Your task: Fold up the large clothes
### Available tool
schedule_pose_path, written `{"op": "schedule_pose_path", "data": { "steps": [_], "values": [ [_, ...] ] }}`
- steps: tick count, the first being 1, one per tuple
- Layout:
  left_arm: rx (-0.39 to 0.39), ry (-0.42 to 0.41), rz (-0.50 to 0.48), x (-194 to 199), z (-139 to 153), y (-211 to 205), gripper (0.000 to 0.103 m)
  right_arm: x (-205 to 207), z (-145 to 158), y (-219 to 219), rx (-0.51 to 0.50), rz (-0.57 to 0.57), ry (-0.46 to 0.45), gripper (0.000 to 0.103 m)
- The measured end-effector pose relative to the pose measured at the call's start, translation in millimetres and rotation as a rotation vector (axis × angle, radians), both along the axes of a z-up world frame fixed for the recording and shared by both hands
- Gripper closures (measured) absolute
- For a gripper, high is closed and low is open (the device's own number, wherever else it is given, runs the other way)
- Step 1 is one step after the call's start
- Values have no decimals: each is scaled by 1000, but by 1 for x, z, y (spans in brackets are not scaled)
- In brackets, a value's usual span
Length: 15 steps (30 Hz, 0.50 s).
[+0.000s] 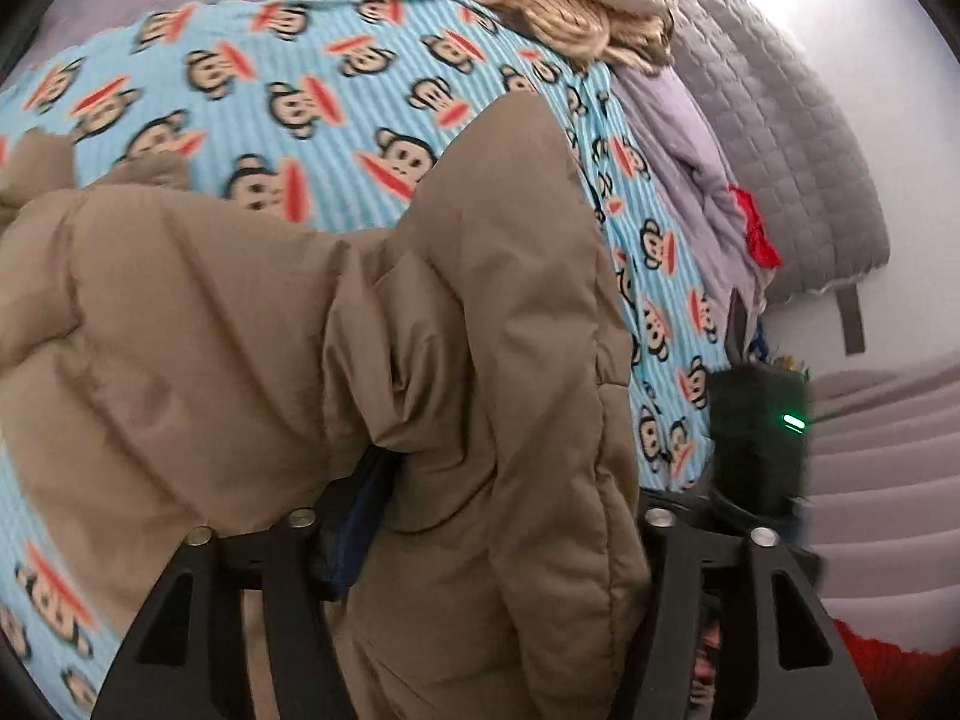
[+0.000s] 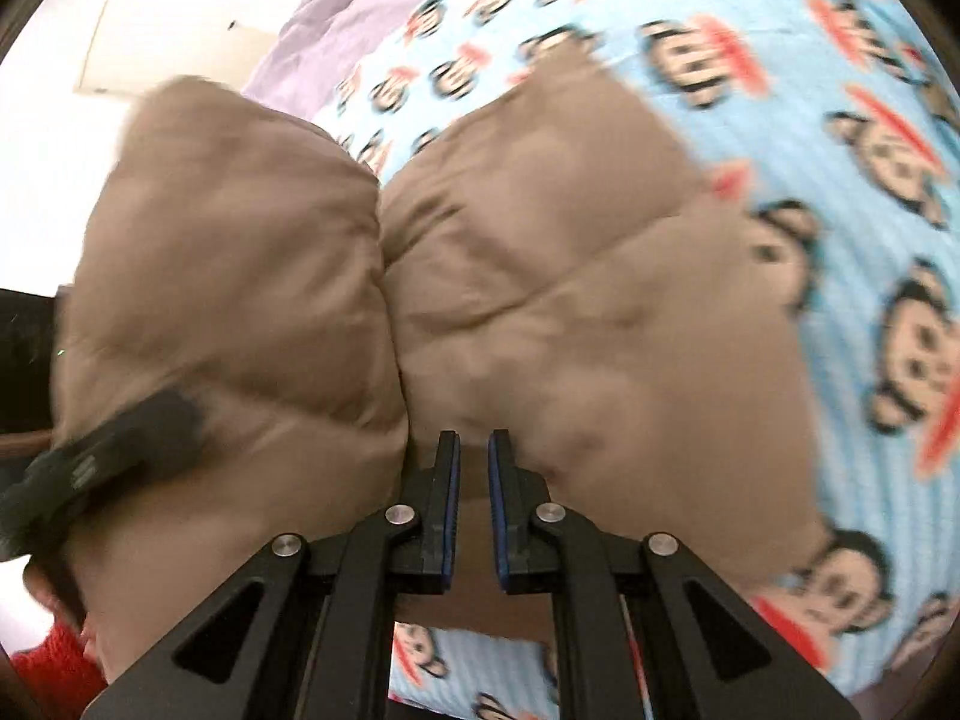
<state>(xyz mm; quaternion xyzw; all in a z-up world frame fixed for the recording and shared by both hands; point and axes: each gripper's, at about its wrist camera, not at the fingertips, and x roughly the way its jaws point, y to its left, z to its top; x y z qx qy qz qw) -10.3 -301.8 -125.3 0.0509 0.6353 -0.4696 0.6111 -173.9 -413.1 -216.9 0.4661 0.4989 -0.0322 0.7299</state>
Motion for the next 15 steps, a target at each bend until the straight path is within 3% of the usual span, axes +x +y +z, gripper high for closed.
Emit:
{"op": "schedule_pose_path", "data": {
  "steps": [1, 3, 5, 10, 13, 15],
  "values": [
    [-5, 0, 2, 0, -5, -9, 32, -8, 1, -5, -11, -10, 8, 90],
    [0, 6, 5, 4, -16, -11, 32, -23, 5, -12, -34, -23, 20, 76],
    [6, 16, 23, 9, -23, -26, 32, -38, 11, -17, -56, -38, 22, 47],
    [54, -15, 23, 14, -36, -48, 31, -69, 42, -12, -84, -28, -53, 39],
    [77, -41, 6, 15, -38, -59, 31, -76, 65, 5, -65, 22, -140, 27],
    [82, -45, 5, 17, -38, -62, 31, -80, 78, 14, -61, 57, -175, 27]
  ]
}}
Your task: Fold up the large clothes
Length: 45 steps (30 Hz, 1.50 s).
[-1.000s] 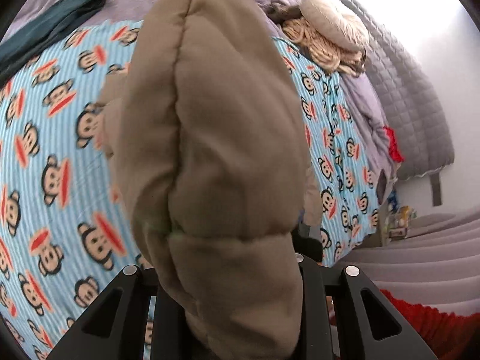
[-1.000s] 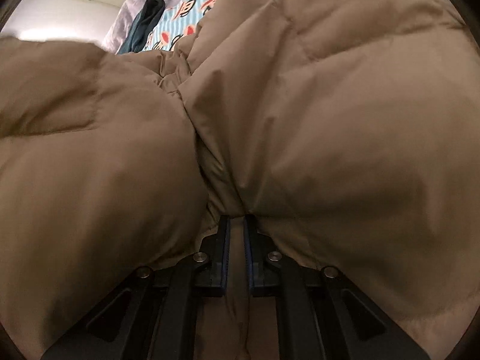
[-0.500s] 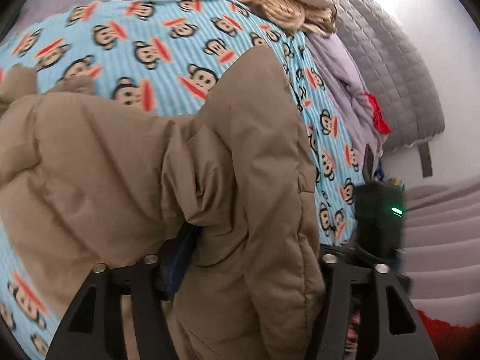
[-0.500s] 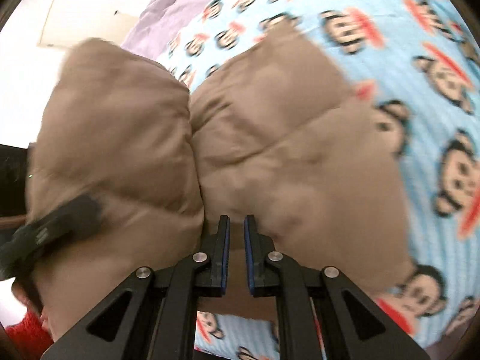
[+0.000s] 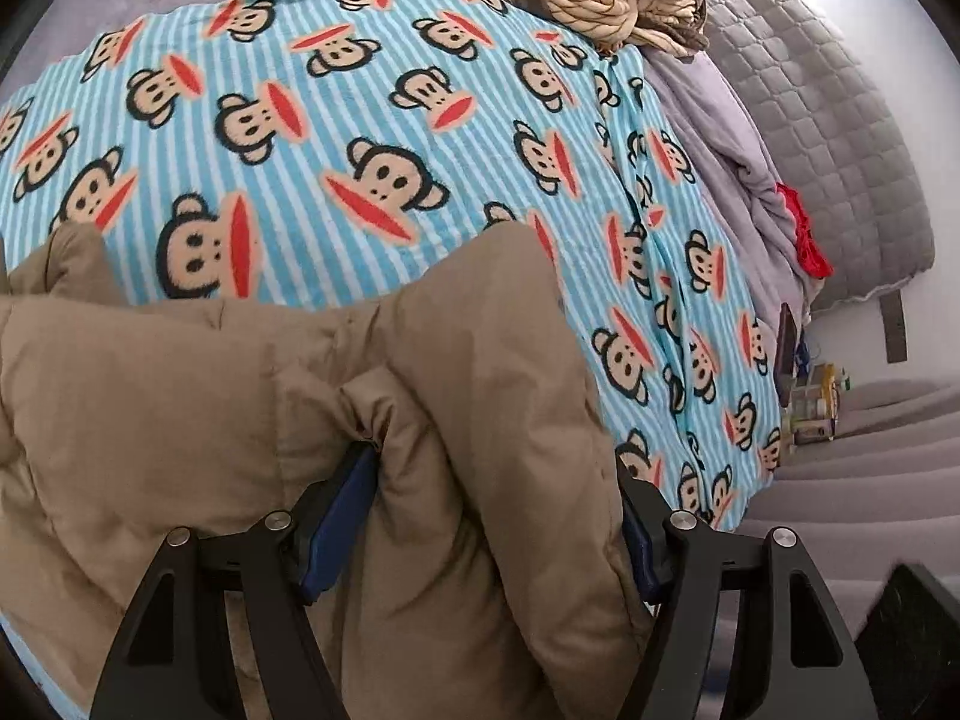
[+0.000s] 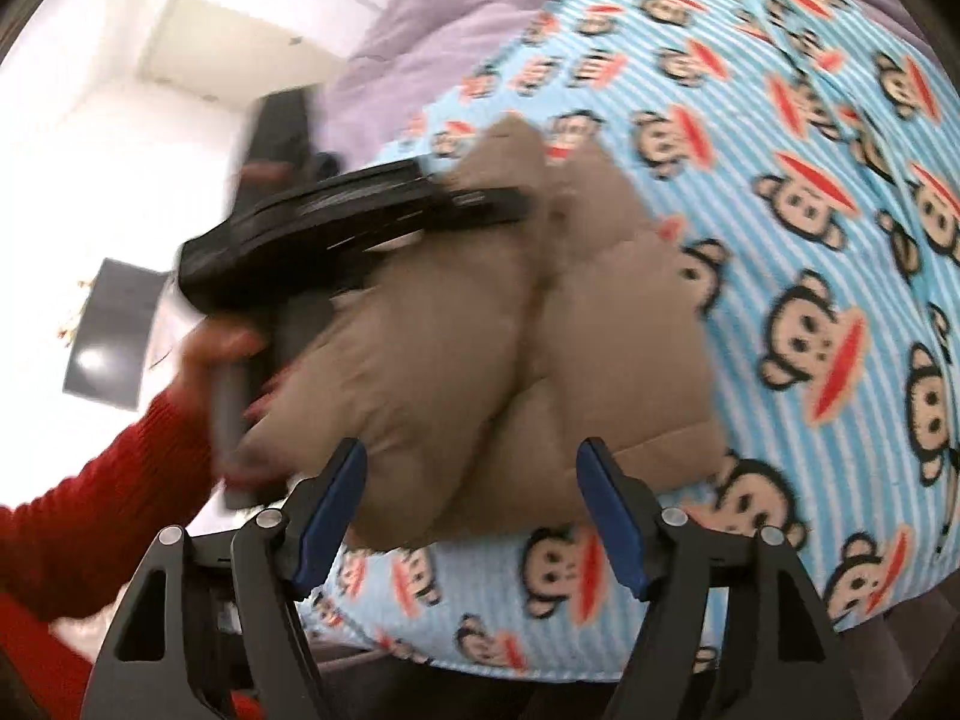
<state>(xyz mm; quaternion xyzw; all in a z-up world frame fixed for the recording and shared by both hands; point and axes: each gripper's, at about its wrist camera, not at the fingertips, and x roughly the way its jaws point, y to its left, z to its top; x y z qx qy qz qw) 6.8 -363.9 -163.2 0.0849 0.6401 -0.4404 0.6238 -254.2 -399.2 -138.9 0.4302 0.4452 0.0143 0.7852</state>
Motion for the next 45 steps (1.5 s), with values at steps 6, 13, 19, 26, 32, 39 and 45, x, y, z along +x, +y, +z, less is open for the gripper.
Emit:
{"op": "schedule_pose_path", "data": {
  "steps": [6, 13, 19, 26, 32, 39, 45],
  "values": [
    [6, -5, 7, 1, -2, -1, 31, 29, 12, 41, 2, 164, -51, 26],
    [-64, -204, 26, 10, 59, 26, 31, 38, -7, 23, -108, -58, 98, 87],
    [52, -453, 118, 39, 77, 98, 32, 6, -59, -10, 21, -214, 187, 87],
    [134, -451, 186, 53, 21, 91, 31, -14, -92, -10, 85, -246, 195, 84],
    [164, -504, 118, 42, -7, 37, 31, -15, -115, -23, 72, -262, 221, 83],
    [188, -512, 111, 38, -14, 30, 31, -36, -92, -40, 12, -284, 283, 72],
    [195, -527, 116, 37, -15, 30, 31, -35, -7, -41, -223, -204, 137, 72]
  ]
}}
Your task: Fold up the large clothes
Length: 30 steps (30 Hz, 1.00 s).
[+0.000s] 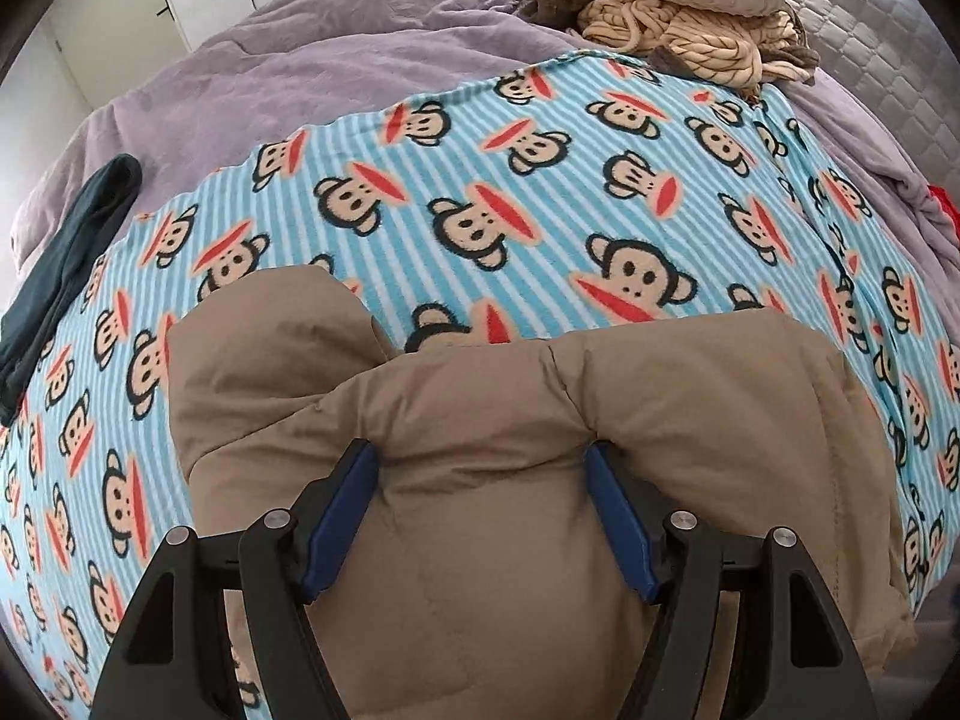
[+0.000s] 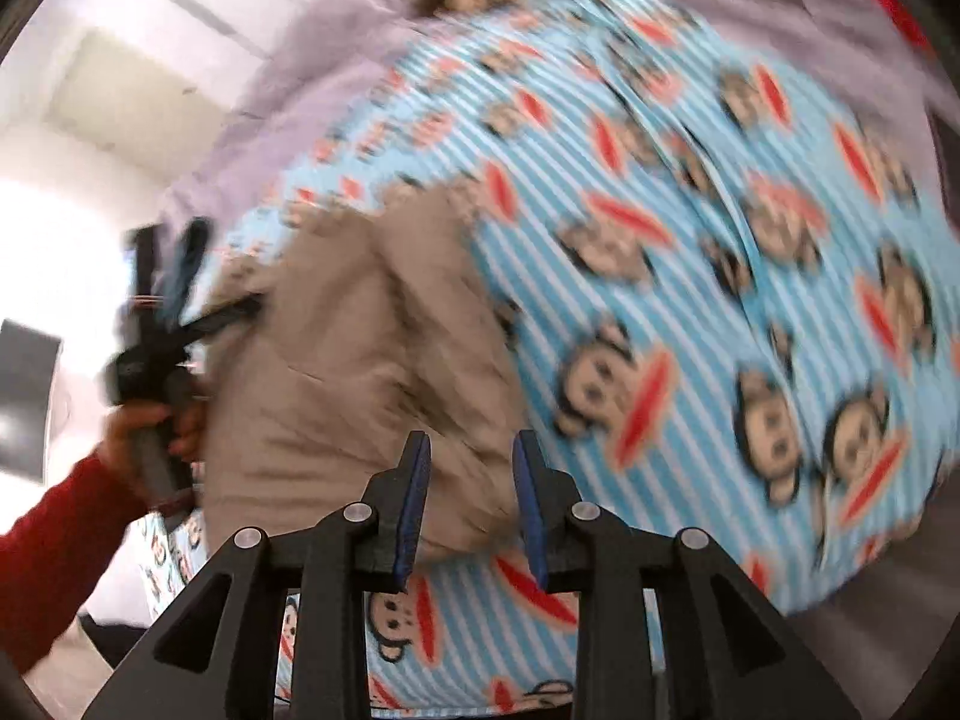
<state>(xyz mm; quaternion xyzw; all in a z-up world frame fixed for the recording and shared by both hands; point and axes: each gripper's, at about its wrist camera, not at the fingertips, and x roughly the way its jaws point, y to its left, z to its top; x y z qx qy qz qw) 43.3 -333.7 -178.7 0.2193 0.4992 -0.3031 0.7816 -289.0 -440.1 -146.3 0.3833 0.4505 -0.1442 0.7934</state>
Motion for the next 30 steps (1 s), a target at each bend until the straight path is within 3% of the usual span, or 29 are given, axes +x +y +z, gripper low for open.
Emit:
{"op": "schedule_pose_path", "data": {
  "steps": [3, 7, 10, 13, 22, 24, 25, 30],
  "values": [
    [10, -8, 15, -1, 4, 1, 31, 28, 9, 14, -34, 138, -12, 72],
    [-2, -1, 62, -3, 25, 19, 31, 57, -32, 38, -67, 285, 150, 72],
    [-36, 15, 97, -9, 47, 47, 31, 58, -64, 40, -23, 314, 216, 73],
    [-39, 36, 163, -15, 58, 83, 31, 58, -73, 42, -27, 343, 228, 73],
    [-32, 157, 315, -40, 38, 151, 31, 67, -99, 52, -13, 381, 271, 70],
    [-52, 182, 340, -42, 33, 159, 15, 61, -101, 57, -18, 385, 280, 70],
    [-66, 182, 349, -43, 31, 162, 0, 67, -103, 59, -18, 387, 283, 69],
    [-110, 227, 328, -38, 25, 163, 0, 73, -100, 55, 4, 386, 293, 67]
  ]
}}
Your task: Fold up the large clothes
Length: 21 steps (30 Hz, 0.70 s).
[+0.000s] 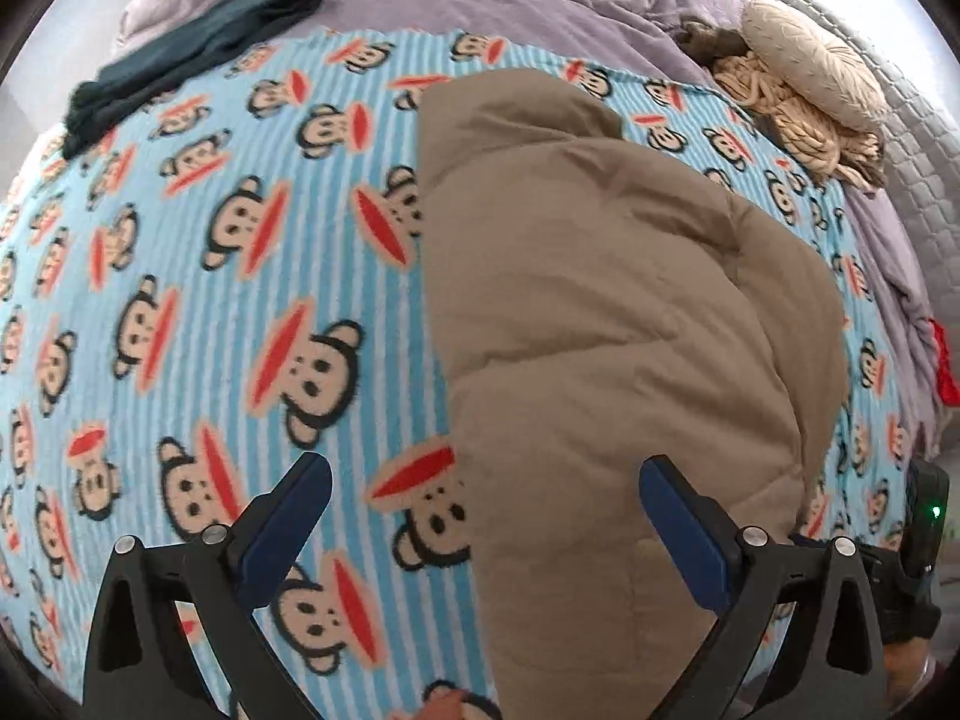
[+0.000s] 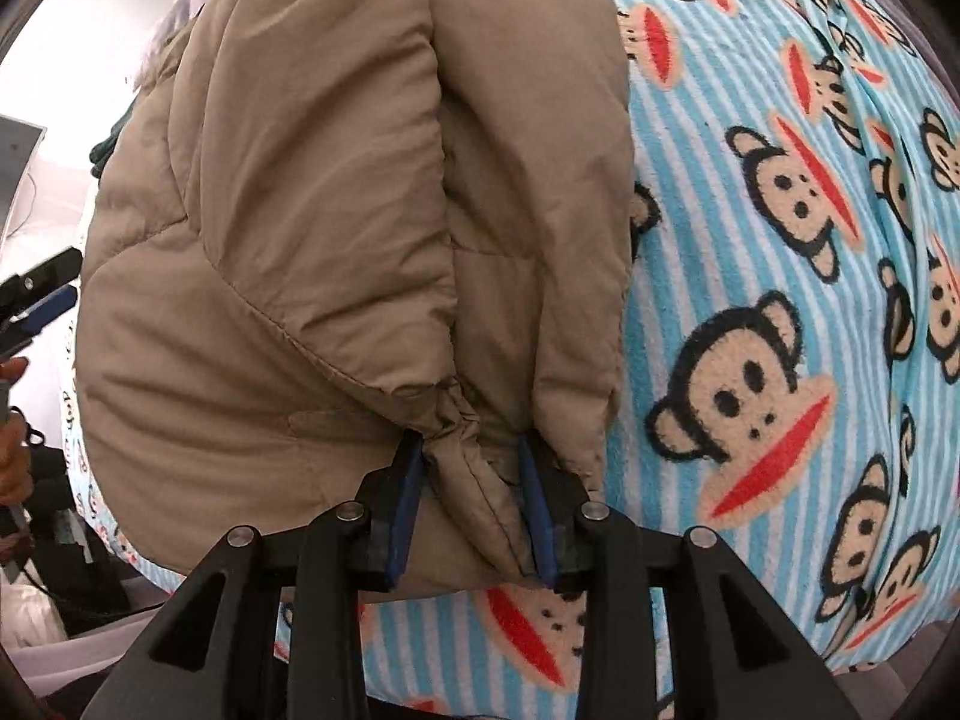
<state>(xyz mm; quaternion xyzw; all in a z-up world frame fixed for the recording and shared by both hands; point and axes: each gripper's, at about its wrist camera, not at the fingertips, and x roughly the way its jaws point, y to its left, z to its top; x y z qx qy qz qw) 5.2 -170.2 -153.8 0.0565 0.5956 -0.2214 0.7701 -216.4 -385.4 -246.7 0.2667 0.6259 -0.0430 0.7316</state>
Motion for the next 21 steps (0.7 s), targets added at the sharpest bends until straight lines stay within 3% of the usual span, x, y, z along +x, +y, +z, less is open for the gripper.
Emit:
{"op": "schedule_pose_path", "data": {
  "steps": [6, 9, 14, 18, 20, 21],
  "values": [
    [-40, 65, -11, 7, -9, -1, 0, 6, 22, -14, 8, 3, 2, 62],
    [-44, 78, -11, 9, -13, -3, 0, 13, 40, -22, 3, 10, -29, 53],
    [-54, 91, -11, 10, -16, -4, 0, 31, 68, -44, -23, -10, -113, 19],
    [-62, 99, -13, 11, -19, -3, 0, 45, 65, -57, 5, -33, -131, 18],
    [-73, 109, -12, 13, -21, -1, 0, 47, 61, -63, 34, -49, -136, 0],
    [-79, 114, -11, 13, -22, 0, 0, 50, 59, -67, 54, -57, -148, 0]
  ]
}}
